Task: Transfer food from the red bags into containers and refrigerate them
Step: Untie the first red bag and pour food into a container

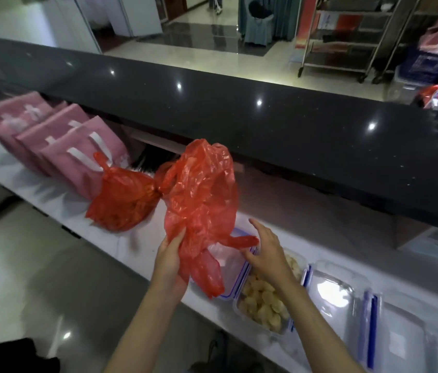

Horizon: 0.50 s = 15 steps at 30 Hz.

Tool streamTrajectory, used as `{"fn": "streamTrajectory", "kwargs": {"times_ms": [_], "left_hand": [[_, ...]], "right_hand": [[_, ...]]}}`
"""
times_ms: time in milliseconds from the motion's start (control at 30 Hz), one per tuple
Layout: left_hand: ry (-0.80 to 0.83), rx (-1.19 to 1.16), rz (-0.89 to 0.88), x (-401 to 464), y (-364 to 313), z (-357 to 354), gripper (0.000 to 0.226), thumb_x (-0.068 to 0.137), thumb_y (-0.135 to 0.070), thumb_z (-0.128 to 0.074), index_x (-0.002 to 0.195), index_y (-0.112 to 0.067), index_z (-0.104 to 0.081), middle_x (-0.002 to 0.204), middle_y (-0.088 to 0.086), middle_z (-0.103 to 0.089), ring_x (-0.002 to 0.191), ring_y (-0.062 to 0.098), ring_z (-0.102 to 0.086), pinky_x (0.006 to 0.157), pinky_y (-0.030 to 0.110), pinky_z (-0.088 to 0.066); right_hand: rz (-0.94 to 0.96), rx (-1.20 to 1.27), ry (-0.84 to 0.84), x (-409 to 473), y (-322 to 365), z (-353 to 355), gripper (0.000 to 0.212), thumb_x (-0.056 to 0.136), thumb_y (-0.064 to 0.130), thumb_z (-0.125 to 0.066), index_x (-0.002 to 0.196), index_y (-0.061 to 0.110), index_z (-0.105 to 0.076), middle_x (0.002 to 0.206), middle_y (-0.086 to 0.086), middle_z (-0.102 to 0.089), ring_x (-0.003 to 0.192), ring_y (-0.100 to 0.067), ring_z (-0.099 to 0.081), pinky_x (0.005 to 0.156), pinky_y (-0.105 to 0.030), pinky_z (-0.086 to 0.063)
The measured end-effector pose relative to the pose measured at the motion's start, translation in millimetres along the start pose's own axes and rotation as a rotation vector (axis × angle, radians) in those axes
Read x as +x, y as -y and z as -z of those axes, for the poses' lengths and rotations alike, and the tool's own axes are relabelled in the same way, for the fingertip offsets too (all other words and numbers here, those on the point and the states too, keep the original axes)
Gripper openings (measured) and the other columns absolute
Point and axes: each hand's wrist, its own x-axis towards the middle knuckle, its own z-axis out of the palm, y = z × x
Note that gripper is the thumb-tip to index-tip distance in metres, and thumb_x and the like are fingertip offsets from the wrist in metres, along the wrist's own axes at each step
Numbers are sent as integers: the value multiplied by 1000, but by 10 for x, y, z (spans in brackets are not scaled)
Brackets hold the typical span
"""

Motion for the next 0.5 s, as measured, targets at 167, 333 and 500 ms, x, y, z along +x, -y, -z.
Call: {"fn": "streamTrajectory", "kwargs": {"times_ms": [167,333,500], "left_hand": [[-15,-61,-34,-70,-118,201,29,103,-26,-59,129,-17,-68,118,13,-75,101,27,-75,86,41,-63],[-78,-119,-65,-80,-188,366,36,89,-37,-69,117,-13,-71,85,6,-71,68,18,-68,65,31,-60],[-86,32,-27,-26,-82,347,50,86,-39,-75,129,-15,-68,107,12,-74,92,25,-71,83,41,-57]], "right_hand": [[80,-82,-60,84,71,-120,46,82,36,-76,126,34,-63,125,12,-66,117,-16,-60,97,-37,-49],[145,3,116,36,244,-78,10,86,38,-75,95,34,-71,87,17,-73,79,-2,-66,76,-34,-56],[137,211,-171,-254,421,107,17,88,17,-76,95,32,-73,86,18,-73,82,-3,-69,73,-24,-54]]}}
